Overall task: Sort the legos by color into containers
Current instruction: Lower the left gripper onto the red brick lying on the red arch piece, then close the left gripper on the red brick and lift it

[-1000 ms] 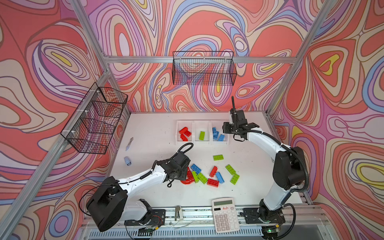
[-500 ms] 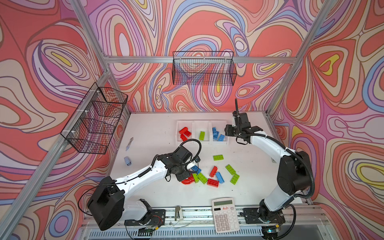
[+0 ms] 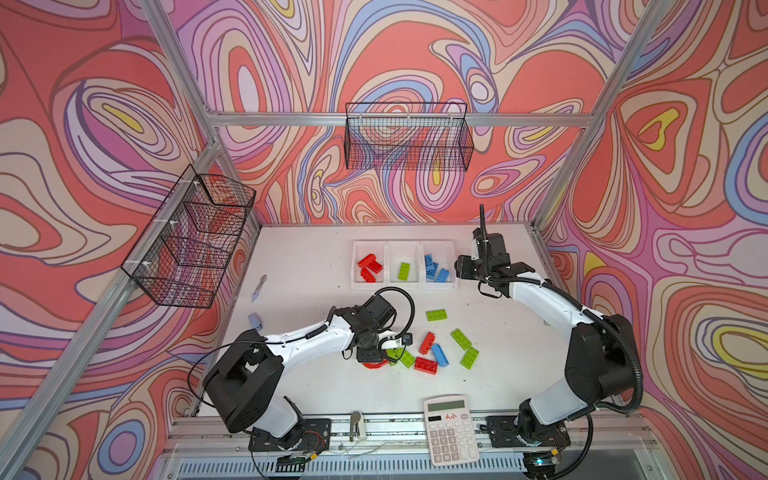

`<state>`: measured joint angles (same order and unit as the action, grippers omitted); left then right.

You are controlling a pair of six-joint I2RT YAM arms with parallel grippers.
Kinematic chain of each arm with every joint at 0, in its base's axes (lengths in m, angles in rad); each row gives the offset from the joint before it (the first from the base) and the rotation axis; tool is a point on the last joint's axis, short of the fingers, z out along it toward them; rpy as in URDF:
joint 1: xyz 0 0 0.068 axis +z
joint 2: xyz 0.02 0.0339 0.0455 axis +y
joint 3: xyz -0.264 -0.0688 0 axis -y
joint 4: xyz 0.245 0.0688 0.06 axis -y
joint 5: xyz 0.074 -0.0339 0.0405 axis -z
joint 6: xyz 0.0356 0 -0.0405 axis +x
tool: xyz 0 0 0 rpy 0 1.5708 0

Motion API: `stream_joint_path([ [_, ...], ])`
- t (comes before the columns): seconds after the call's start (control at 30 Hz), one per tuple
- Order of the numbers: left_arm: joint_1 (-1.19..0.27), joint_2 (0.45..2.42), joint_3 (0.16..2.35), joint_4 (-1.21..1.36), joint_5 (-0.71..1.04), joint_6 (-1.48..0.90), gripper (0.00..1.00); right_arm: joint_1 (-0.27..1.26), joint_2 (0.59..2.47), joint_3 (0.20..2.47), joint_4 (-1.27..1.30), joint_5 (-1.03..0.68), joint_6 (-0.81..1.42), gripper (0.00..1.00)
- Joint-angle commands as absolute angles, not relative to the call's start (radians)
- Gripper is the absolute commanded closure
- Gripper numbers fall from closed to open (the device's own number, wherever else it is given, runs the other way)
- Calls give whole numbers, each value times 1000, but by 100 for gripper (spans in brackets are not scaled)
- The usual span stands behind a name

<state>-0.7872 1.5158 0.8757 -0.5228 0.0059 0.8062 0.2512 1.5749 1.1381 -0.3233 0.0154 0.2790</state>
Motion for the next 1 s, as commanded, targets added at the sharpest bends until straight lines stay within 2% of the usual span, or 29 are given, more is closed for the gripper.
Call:
stream_joint_path([
  [0.0,-798,1553,881,-488,-14,897,31,246,1539,1094,-279,-8,305,41],
  [0.2,-813,1630,889,-466,-66,965,33,234,1514,1062,-277,-4,301,41],
  [0.63,-824,1556,836,-465,-71,977,36,212,1506,1043,-259,-26,302,41],
  [0.83,-827,1515,792,-465,-84,916,47,212,1499,1046,-266,-23,302,41],
  [0.97,-828,1485,760,-441,-121,831,61,212,1494,1048,-270,-21,304,42],
])
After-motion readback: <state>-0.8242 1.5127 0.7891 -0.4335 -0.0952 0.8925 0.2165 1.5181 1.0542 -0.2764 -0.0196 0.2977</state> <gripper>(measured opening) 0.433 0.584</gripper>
